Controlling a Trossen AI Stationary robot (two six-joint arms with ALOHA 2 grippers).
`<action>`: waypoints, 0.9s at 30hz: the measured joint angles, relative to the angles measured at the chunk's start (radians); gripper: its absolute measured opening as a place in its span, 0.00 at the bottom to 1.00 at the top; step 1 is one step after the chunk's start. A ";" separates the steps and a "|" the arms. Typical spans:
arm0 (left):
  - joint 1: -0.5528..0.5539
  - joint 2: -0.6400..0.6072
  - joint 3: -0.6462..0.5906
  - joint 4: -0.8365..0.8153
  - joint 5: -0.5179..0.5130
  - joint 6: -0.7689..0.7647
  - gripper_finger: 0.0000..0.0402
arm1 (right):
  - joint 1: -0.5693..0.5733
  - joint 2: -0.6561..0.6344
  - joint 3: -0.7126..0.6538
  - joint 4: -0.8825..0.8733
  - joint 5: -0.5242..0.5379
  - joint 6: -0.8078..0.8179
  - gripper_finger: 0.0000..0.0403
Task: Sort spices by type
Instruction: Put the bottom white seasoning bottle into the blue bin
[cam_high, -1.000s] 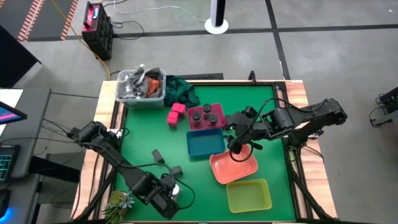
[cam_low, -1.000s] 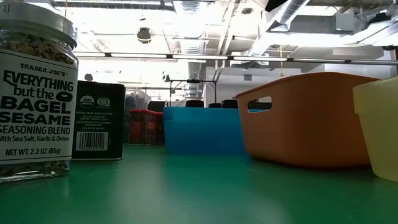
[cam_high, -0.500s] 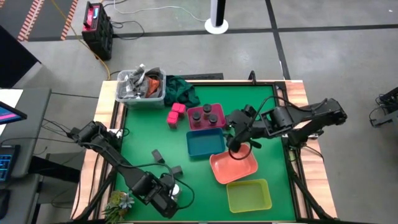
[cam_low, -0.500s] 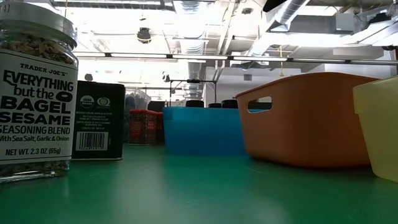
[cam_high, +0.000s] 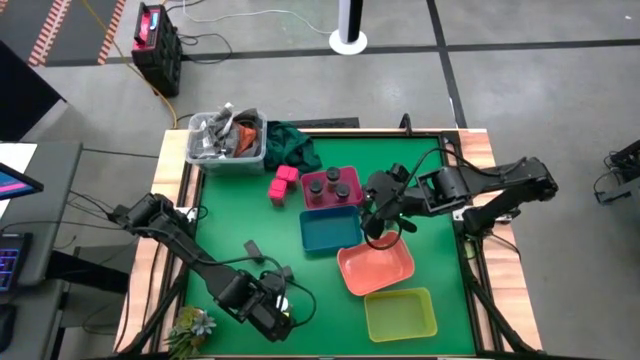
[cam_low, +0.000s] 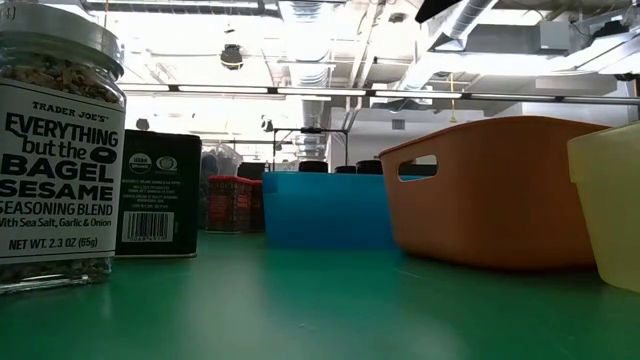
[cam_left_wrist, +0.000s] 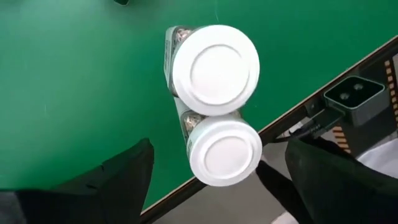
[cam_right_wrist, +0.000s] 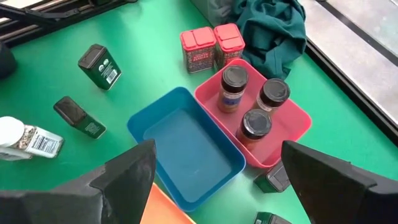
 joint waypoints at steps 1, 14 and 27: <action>0.000 0.000 0.000 0.000 0.000 -0.004 0.87 | 0.000 0.000 0.000 0.000 0.000 0.000 0.92; -0.008 0.001 -0.046 0.027 -0.026 -0.007 0.87 | 0.001 0.000 0.000 0.000 -0.003 0.001 0.92; -0.029 0.066 -0.047 0.068 -0.016 -0.018 0.82 | 0.002 0.000 0.000 -0.005 -0.003 0.009 0.92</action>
